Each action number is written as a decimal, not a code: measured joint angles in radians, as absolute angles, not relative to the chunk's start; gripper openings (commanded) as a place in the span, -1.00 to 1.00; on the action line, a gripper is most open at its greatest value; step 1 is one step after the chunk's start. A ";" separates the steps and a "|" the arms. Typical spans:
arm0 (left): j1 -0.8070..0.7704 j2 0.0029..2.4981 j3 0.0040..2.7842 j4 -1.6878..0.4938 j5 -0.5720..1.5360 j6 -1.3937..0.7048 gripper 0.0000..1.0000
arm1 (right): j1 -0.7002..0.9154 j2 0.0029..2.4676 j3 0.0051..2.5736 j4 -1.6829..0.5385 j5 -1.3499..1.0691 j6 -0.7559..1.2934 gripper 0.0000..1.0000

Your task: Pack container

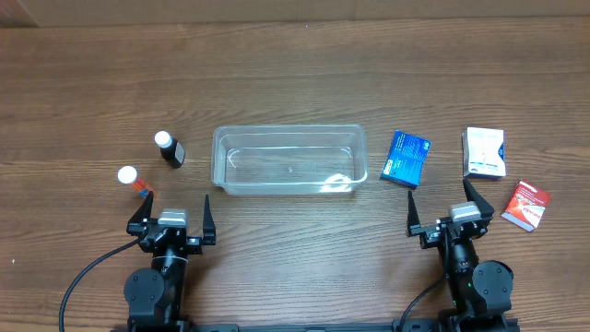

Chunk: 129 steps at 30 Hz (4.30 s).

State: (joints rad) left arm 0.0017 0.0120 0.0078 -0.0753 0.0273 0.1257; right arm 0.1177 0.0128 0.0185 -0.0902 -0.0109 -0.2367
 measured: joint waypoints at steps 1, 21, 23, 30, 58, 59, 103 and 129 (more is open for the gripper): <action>0.002 0.012 0.008 -0.075 0.027 0.126 1.00 | 0.118 0.013 0.019 -0.091 -0.011 -0.237 1.00; 0.002 0.012 0.008 -0.075 0.027 0.126 1.00 | 0.118 0.013 0.019 -0.090 -0.011 -0.237 1.00; 0.002 0.012 0.008 -0.075 0.027 0.126 1.00 | 0.118 0.013 0.018 -0.090 -0.011 -0.237 1.00; 0.002 0.012 0.008 -0.075 0.027 0.126 1.00 | 0.118 0.013 0.019 -0.091 -0.011 -0.237 1.00; 0.002 0.012 0.008 -0.075 0.027 0.126 1.00 | 0.118 0.013 0.019 -0.072 -0.011 -0.237 1.00; 0.002 0.012 0.008 -0.075 0.027 0.126 0.99 | 0.118 0.013 0.019 -0.069 -0.011 -0.237 1.00; 0.002 1.197 1.474 -1.287 0.107 -0.001 1.00 | 0.118 1.061 1.260 -1.071 0.017 0.009 1.00; 0.118 1.761 1.624 -1.234 0.037 -0.039 1.00 | 0.026 1.222 1.307 -1.103 0.000 0.074 1.00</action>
State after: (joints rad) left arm 0.1181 1.7611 1.6241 -1.2335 0.0368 -0.0395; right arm 0.0261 1.2221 1.3071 -1.1027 -0.0002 0.0742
